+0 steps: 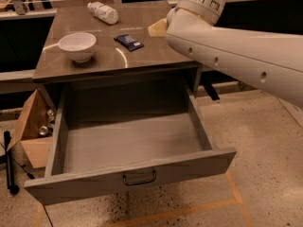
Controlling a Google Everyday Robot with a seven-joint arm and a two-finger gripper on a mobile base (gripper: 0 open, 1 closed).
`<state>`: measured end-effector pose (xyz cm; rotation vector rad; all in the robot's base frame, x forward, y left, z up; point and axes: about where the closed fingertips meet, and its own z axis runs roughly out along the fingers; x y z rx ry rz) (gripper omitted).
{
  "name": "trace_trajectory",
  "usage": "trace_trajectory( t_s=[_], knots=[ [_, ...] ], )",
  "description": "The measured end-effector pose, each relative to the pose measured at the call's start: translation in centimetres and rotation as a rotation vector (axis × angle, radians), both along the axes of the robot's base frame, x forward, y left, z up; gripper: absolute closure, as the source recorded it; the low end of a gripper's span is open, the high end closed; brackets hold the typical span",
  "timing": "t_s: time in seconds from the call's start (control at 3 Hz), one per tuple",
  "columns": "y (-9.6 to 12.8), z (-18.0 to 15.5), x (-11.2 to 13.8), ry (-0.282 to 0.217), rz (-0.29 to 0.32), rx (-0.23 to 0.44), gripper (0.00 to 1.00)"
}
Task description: Pick rxbar blueberry from top drawer and place on counter
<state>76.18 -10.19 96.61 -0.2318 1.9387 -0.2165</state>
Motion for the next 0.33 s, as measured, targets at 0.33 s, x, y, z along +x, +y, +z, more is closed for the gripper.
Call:
trace_trajectory(
  t_s=[0.33],
  knots=[
    [-0.68, 0.62, -0.14, -0.033, -0.033, 0.016, 0.0]
  ],
)
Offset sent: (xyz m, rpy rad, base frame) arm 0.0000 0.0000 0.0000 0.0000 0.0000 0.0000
